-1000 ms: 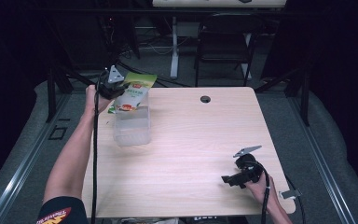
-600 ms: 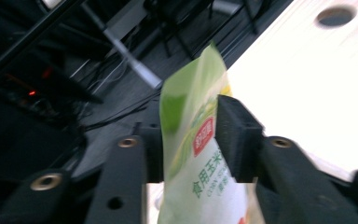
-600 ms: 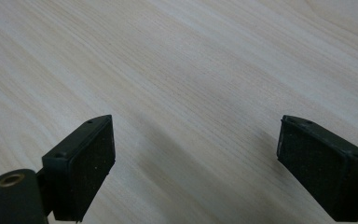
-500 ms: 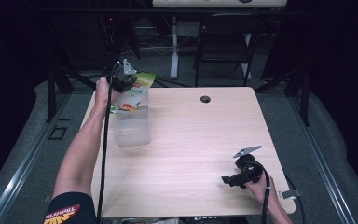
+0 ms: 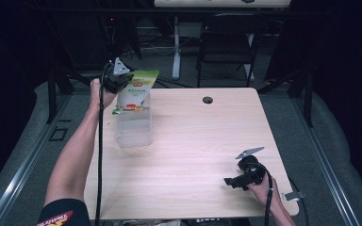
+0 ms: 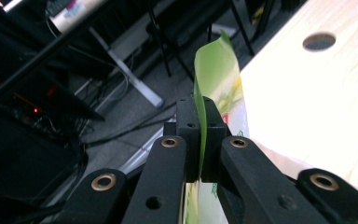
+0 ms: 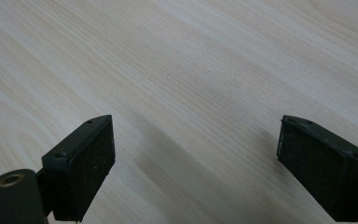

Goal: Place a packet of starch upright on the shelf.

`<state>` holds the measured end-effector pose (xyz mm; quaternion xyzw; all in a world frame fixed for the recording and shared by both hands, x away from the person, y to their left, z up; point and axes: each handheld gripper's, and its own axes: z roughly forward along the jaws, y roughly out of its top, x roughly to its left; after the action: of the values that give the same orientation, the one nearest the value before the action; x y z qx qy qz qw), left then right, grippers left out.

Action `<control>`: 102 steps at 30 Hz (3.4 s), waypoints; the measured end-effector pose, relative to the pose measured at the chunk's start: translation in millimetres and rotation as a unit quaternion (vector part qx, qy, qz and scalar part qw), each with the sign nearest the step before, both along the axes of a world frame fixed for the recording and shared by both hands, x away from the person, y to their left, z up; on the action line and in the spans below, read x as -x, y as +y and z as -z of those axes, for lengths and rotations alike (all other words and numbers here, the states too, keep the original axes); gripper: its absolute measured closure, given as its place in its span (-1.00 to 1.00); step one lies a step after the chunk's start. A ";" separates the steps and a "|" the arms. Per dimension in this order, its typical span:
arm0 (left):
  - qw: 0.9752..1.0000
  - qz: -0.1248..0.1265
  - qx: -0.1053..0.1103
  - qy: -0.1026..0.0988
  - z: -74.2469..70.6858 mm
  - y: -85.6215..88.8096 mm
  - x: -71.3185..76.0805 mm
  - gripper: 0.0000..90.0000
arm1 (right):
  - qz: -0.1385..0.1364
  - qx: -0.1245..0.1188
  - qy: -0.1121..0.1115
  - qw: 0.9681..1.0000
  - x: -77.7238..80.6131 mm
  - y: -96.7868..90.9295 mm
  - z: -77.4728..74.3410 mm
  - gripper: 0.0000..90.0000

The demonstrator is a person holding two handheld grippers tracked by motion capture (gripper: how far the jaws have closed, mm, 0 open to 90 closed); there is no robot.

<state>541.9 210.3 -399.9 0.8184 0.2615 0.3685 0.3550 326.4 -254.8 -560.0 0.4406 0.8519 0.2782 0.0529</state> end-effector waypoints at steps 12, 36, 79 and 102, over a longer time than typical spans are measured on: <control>0.998 0.010 0.051 -0.030 9.0 8.2 4.6 1.00 | 0.004 0.000 -0.002 1.000 0.2 0.0 0.4 -0.76; 0.991 0.028 0.128 0.001 35.2 28.0 3.8 1.00 | -0.003 0.002 0.001 1.000 -0.9 0.9 0.3 -0.77; 0.988 -0.074 0.048 0.124 47.6 22.5 112.6 -0.73 | 0.001 0.004 -0.004 1.000 0.9 3.7 -1.1 -0.77; 0.967 -0.097 0.041 0.234 120.3 7.0 211.3 -0.73 | -0.004 0.005 -0.003 1.000 1.2 6.0 -0.7 -0.77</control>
<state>330.6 217.3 -520.1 0.8370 0.4304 0.1887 0.2801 325.2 -248.8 -559.3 0.4358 0.8549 0.2756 0.0569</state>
